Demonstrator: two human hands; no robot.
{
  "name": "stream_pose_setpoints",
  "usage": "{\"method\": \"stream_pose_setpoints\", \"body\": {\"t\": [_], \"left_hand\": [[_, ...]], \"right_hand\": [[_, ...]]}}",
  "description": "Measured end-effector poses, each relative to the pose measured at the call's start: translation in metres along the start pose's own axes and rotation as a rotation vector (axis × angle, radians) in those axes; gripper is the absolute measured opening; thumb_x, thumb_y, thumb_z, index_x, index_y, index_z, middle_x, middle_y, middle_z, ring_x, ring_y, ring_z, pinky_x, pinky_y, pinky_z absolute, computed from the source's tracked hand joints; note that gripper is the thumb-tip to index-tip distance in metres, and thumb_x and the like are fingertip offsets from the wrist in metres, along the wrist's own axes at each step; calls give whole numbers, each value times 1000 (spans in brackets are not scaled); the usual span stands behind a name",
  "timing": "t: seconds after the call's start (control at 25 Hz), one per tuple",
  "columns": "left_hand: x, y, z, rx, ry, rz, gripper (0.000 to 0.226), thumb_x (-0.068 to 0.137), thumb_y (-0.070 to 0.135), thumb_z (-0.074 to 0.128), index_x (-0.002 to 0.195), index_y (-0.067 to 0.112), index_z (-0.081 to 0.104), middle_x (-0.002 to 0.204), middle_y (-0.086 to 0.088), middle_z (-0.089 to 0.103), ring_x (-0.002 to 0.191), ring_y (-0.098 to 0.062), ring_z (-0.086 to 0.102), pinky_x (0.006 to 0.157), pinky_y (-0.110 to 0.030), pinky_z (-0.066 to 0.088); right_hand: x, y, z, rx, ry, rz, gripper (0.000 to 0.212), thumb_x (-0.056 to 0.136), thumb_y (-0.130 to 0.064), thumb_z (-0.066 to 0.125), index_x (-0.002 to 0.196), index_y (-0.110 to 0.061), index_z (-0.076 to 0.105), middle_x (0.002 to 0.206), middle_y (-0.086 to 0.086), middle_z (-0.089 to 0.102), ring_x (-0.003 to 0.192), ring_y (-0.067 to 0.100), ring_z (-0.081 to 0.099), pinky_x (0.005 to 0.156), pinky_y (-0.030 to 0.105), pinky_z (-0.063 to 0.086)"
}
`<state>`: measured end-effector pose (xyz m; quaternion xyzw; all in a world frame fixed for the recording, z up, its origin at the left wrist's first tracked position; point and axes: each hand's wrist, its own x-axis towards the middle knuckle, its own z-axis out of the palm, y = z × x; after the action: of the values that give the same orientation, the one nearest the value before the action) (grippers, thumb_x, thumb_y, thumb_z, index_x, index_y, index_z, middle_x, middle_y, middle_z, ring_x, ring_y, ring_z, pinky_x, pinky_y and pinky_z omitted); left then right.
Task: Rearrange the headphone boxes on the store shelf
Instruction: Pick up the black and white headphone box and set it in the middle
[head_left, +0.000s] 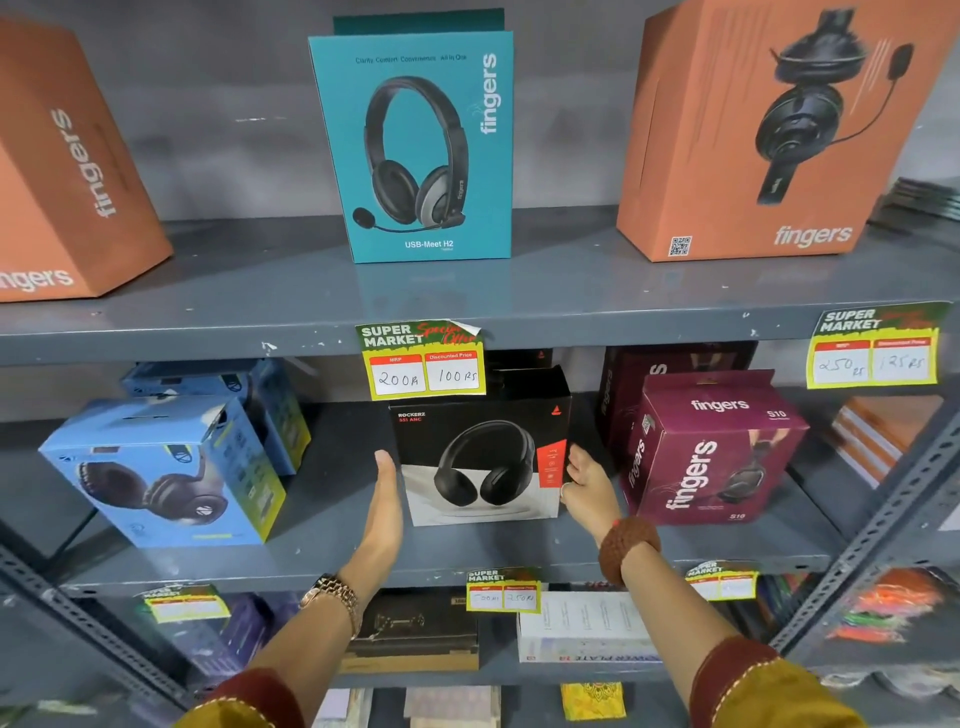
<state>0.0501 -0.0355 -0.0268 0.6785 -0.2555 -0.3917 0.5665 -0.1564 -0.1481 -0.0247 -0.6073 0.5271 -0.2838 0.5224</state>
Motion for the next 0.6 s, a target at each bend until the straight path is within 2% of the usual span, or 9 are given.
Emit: {"method": "stream_pose_setpoints", "body": {"t": [0.12,0.2,0.28,0.32,0.36,0.44,0.52,0.6], "left_hand": [[-2,-21,-17,1,78,-66,84,82,72,8,152,25,6,163,1,6,150,-21,9,122,-43,4],[-4,-36,-37,-24,129,-105,86,80,74,10,152,25,9,163,3,8,149,-20,11,122,-42,6],[-5,-49,-61,-70,179,-118,91,77,78,14,151,26,12,161,5,11,149,-19,13,122,-42,7],[-6,-53,-74,-101,199,-121,88,79,78,16,151,27,14,161,6,14,148,-19,16,122,-43,8],[-6,-56,-88,-129,240,-129,85,81,77,18,150,27,19,159,6,20,147,-20,21,121,-44,12],[-6,-62,-126,-222,264,-116,85,79,80,25,145,27,34,152,4,36,138,-20,37,118,-48,22],[10,-79,-174,-221,266,-114,98,69,88,31,140,21,42,149,-2,43,133,-22,44,118,-49,25],[28,-91,-225,-147,263,-49,106,64,92,27,144,24,36,154,1,36,140,-17,36,121,-44,20]], "right_hand": [[-7,20,10,7,-10,91,56,84,12,38,138,-3,34,141,18,46,128,32,45,106,41,38],[-10,31,25,13,-40,162,46,84,7,39,129,-7,45,133,9,50,121,26,47,103,37,39],[-12,32,48,13,-82,186,28,84,4,43,99,-18,49,107,-3,48,109,21,42,97,31,36],[-12,29,64,7,-112,172,29,83,6,45,88,-23,48,96,-7,45,105,18,39,93,29,34],[-14,22,81,23,-134,160,31,83,8,46,87,-22,51,94,-7,45,104,18,39,90,27,35],[-22,8,124,70,-151,133,28,82,13,45,102,-3,57,107,8,56,107,24,48,90,28,43],[-31,-8,167,112,-201,78,37,80,17,43,117,13,50,129,27,53,120,37,49,101,38,42],[-38,-26,210,148,-251,50,49,82,17,42,130,6,43,140,22,47,130,32,44,105,36,38]]}}
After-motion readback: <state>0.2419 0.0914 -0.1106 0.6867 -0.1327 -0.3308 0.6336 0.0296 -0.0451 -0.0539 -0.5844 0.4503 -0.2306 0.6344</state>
